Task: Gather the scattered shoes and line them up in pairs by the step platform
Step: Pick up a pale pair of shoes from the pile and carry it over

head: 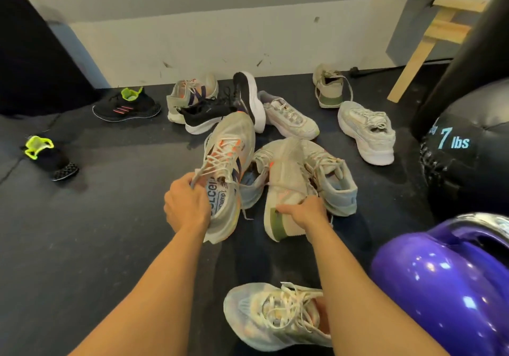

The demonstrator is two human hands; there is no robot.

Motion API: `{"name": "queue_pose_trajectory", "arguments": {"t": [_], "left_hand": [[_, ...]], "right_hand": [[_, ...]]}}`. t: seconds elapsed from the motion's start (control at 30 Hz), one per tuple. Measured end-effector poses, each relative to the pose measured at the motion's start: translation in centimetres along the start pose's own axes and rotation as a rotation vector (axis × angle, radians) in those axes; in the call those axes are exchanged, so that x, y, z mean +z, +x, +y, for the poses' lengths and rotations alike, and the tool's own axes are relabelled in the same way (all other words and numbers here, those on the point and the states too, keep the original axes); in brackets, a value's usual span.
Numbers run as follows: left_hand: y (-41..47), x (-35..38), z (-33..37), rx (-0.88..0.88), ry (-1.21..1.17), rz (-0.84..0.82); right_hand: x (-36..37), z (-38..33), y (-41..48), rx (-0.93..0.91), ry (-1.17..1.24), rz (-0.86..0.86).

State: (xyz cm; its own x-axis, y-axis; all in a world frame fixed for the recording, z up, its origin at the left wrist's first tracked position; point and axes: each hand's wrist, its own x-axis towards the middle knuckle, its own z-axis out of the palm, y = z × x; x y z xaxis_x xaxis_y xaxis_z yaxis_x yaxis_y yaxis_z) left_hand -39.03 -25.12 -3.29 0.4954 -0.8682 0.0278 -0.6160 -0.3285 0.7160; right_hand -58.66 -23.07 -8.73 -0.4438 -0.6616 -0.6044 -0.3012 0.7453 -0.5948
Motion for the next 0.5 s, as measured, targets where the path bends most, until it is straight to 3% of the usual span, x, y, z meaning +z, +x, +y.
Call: {"name": "queue_pose_trajectory", "arguments": {"t": [0.17,0.27,0.5], "left_hand": [[-1.1,0.4,0.0,0.017,-0.048,0.125],[-1.6,0.6,-0.3,0.027,-0.041,0.176],[-2.4,0.7,-0.8,-0.006,-0.101,0.174]], "right_hand": [[1.3,-2.1,-2.8,-0.372,-0.392,0.397],[1.7,-1.9,-4.5,-0.530,-0.497,0.545],[2.9,0.4,-6.9,-0.758,-0.447,0.559]]}}
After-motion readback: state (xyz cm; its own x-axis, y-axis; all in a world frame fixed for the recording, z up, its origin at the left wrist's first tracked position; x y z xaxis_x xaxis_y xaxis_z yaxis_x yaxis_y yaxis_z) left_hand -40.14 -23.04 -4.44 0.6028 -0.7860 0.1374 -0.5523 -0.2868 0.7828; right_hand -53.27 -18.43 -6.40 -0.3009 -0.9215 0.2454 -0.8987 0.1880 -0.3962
